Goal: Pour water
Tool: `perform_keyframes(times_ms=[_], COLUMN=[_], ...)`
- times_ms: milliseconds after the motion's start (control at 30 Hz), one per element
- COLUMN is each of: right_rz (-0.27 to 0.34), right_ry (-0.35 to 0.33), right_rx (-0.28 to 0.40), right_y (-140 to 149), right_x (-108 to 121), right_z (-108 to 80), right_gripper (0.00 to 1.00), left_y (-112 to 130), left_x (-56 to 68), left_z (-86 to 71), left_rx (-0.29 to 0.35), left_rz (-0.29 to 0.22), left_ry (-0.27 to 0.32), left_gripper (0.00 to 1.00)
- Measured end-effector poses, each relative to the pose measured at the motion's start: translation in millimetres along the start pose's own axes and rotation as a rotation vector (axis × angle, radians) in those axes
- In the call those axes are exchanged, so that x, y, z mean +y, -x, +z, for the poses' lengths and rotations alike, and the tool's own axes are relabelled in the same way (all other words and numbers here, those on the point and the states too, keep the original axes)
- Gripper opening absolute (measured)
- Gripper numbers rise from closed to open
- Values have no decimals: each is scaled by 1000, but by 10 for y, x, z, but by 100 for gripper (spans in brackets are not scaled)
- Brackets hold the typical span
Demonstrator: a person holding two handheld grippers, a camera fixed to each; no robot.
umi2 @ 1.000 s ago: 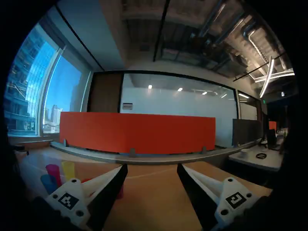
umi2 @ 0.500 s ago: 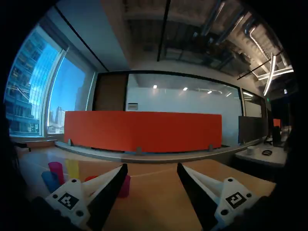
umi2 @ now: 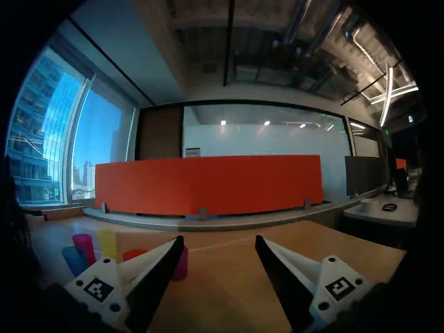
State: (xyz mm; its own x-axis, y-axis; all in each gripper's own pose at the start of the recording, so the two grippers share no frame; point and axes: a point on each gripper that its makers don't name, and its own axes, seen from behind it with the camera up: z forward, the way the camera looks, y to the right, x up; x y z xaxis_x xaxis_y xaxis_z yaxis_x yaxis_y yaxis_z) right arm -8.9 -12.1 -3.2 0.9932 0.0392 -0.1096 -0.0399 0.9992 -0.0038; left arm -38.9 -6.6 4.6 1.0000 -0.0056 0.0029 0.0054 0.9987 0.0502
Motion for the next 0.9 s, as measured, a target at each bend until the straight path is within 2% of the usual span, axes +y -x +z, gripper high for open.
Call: perform_keyframes(times_ms=[367, 900], right_rz=[-10, -31], right_ry=[10, 17], right_rx=[-33, -54], right_y=[213, 282], right_x=[75, 110], right_z=[24, 34], right_gripper=[99, 99], left_y=[-3, -2], left_x=[2, 5], left_z=[-2, 2], left_rx=[0, 0], left_rz=[0, 0], left_ry=[0, 0], left_gripper=[89, 90])
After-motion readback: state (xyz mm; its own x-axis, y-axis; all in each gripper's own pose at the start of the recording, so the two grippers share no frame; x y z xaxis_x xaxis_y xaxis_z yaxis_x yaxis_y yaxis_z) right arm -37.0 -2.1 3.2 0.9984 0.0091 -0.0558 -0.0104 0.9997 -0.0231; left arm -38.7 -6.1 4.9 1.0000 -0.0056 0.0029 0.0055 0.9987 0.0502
